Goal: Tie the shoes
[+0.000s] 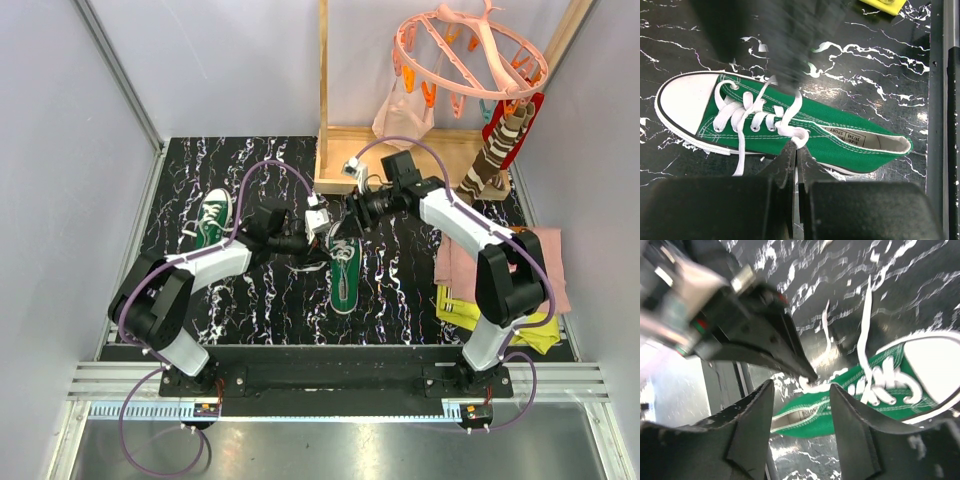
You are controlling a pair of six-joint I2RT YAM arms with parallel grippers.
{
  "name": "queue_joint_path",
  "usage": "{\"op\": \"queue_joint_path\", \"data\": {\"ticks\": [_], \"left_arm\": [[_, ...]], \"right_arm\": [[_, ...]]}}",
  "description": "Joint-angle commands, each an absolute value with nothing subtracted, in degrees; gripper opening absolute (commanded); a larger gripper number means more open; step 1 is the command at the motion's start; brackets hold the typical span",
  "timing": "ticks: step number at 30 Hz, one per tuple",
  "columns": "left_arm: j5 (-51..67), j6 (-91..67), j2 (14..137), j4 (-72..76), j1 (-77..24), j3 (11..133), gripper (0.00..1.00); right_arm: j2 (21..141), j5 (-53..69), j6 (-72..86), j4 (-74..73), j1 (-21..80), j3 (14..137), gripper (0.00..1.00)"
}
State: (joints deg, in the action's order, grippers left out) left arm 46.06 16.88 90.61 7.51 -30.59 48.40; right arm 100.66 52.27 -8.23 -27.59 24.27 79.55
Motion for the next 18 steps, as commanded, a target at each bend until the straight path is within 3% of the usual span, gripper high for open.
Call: {"op": "queue_joint_path", "data": {"ticks": [1, 15, 18], "left_arm": [[46.32, 16.44, 91.67, 10.72, -30.15, 50.97, 0.00], [47.64, 17.40, 92.99, 8.96, -29.71, 53.09, 0.00], [47.99, 17.75, 93.16, 8.79, -29.71, 53.17, 0.00]], "right_arm": [[100.37, 53.35, -15.11, -29.09, 24.87, 76.20, 0.58], [104.50, 50.80, -18.89, -29.09, 28.65, 77.26, 0.58], [105.29, 50.19, -19.51, -29.00, 28.65, 77.52, 0.52]]}}
